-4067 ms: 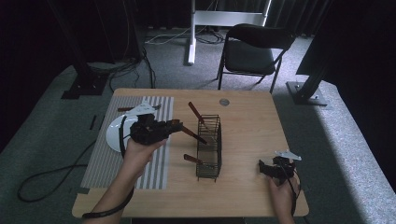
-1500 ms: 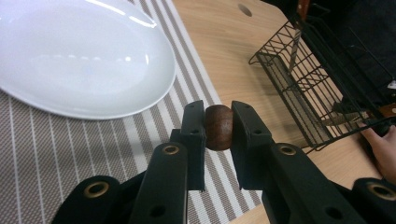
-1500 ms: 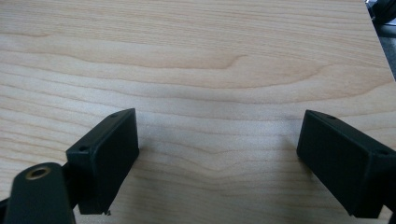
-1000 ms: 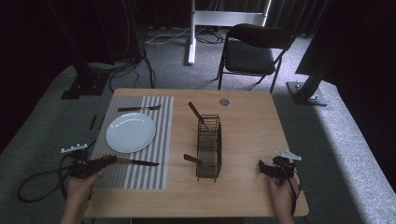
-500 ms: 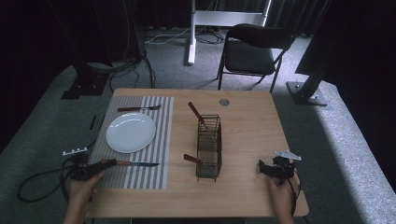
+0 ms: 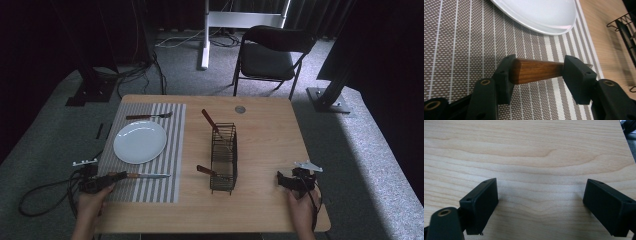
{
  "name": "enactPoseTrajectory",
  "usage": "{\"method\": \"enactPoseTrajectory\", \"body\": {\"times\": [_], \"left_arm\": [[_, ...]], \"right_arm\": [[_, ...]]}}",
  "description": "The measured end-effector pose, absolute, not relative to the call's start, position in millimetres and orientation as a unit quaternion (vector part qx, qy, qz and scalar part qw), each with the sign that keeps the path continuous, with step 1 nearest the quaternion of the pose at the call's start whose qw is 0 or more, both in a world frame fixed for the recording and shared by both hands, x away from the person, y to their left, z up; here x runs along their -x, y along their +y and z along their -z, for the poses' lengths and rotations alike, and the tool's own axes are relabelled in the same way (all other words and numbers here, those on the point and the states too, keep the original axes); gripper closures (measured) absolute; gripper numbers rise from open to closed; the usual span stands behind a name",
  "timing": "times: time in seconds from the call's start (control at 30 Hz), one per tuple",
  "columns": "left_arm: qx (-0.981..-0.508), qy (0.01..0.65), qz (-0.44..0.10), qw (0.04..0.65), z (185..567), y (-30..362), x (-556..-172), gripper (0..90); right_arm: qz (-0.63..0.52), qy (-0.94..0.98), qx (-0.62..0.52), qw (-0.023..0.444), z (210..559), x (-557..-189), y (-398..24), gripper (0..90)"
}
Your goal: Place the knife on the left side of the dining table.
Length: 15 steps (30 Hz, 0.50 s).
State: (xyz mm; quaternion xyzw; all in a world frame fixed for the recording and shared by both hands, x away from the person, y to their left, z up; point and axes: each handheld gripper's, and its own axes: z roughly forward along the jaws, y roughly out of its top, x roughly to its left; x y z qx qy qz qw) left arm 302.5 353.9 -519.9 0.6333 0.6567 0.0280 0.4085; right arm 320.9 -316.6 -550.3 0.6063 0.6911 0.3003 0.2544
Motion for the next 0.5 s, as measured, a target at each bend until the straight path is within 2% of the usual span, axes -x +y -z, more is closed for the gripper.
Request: {"method": "enactPoseTrajectory", "body": {"times": [0.5], "left_arm": [[-0.642,0.67,-0.069,0.367,525,340,-308,31.3]], "right_arm": [[-0.3,0.691,-0.606,0.254,550,-321,-317,12.0]]}}
